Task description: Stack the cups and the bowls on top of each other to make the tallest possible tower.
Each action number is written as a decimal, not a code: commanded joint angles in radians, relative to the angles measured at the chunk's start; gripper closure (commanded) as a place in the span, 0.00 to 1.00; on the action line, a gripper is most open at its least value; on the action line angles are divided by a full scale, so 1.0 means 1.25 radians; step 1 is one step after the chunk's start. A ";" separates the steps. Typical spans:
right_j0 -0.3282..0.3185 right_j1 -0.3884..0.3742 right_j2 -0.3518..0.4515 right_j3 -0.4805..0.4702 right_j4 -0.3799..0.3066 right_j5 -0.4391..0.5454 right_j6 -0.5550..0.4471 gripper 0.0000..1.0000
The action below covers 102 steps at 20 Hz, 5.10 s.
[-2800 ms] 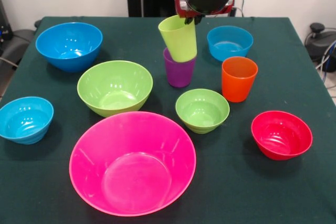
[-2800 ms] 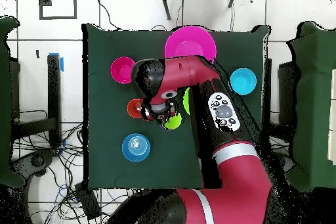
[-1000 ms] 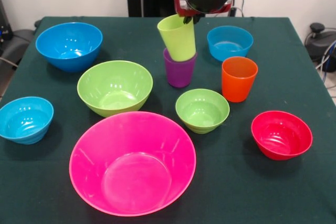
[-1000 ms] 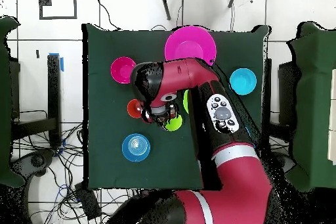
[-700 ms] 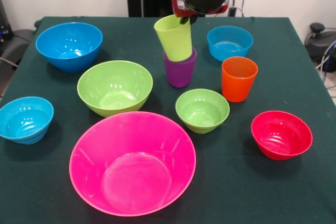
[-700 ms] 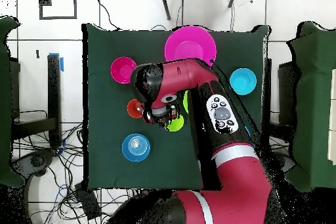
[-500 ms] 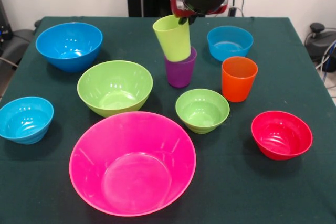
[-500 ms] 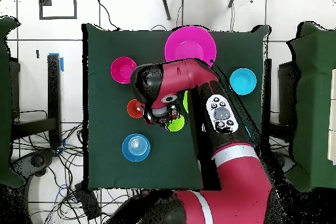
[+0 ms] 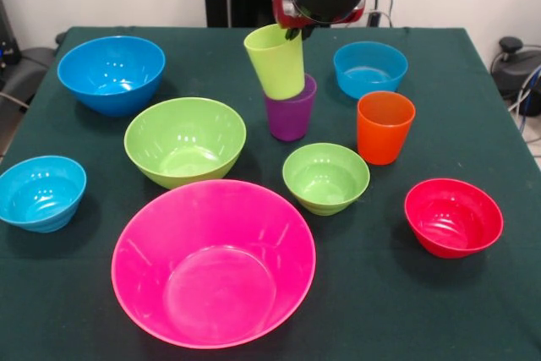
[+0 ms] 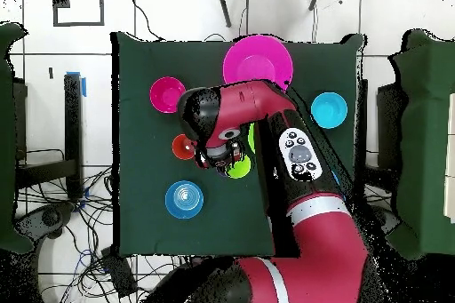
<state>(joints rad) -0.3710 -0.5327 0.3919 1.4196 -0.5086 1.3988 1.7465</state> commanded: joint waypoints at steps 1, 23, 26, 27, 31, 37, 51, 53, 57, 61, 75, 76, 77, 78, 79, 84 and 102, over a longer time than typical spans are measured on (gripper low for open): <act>-0.005 0.004 0.026 0.032 -0.053 -0.052 -0.128 1.00; -0.014 -0.010 0.022 0.068 -0.040 -0.042 -0.111 1.00; -0.014 -0.007 0.022 0.065 -0.042 -0.044 -0.112 1.00; -0.014 -0.007 0.022 0.064 -0.042 -0.043 -0.112 1.00; -0.012 -0.006 0.023 0.062 -0.041 -0.040 -0.110 1.00; -0.014 -0.003 0.023 0.068 -0.041 -0.051 -0.106 1.00; 0.005 0.010 0.020 0.058 -0.047 -0.061 -0.081 1.00; 0.007 0.011 0.020 0.054 -0.048 -0.055 -0.082 1.00; 0.008 0.005 0.019 0.059 -0.046 -0.054 -0.076 1.00; 0.010 0.009 0.019 0.060 -0.047 -0.059 -0.074 1.00; 0.008 0.015 0.021 0.062 -0.046 -0.070 -0.071 1.00; 0.008 0.017 0.021 0.059 -0.047 -0.068 -0.073 1.00; 0.008 0.019 0.022 0.057 -0.046 -0.065 -0.074 1.00; 0.008 0.021 0.023 0.055 -0.046 -0.064 -0.075 1.00; 0.009 0.025 0.023 0.054 -0.045 -0.065 -0.075 1.00; 0.013 0.033 0.025 0.047 -0.044 -0.062 -0.073 1.00; 0.017 0.045 0.023 0.036 -0.046 -0.062 -0.068 1.00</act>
<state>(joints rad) -0.3672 -0.5415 0.3919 1.4767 -0.5182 1.3986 1.7465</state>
